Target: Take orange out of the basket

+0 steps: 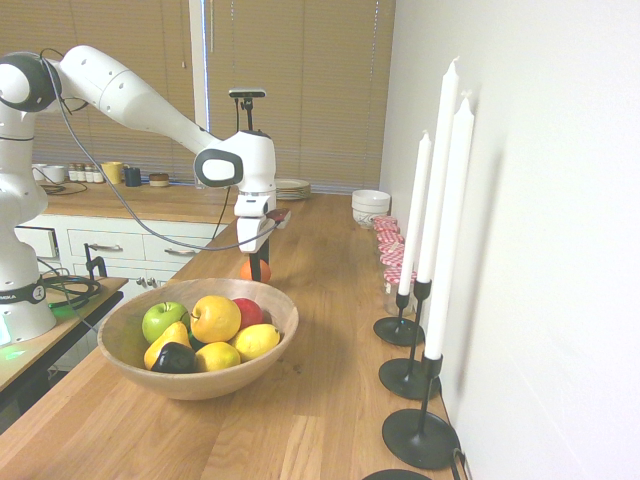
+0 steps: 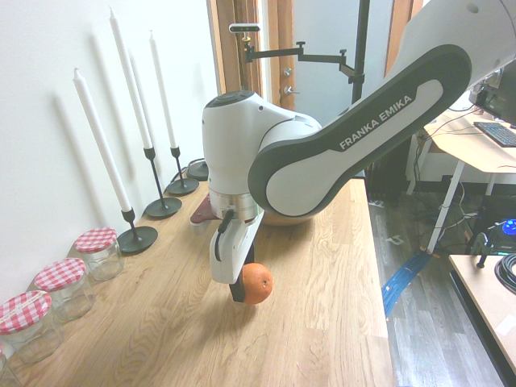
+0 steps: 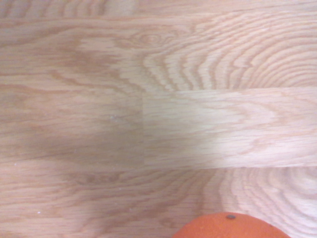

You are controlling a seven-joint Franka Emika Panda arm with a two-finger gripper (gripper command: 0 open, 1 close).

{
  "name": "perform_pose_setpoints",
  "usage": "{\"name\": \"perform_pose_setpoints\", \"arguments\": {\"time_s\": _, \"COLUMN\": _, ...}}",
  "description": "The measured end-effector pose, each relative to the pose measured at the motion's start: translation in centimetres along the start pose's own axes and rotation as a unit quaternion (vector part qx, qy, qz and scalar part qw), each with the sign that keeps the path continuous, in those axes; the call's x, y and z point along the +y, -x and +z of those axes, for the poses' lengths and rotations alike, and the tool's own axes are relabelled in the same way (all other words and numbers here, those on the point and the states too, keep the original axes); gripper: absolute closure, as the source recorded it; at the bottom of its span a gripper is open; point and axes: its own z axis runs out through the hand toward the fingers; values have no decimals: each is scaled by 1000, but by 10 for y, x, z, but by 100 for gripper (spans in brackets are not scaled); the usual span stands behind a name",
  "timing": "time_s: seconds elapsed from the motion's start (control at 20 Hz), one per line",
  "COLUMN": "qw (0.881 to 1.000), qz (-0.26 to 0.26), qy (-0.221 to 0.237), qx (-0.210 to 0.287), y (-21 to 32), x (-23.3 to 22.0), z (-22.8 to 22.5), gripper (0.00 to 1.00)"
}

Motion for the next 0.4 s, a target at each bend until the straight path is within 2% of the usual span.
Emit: {"name": "perform_pose_setpoints", "arguments": {"time_s": 0.4, "qw": 1000, "qz": 1, "qy": -1, "qx": 1, "y": -1, "x": 0, "z": 0, "gripper": 0}}
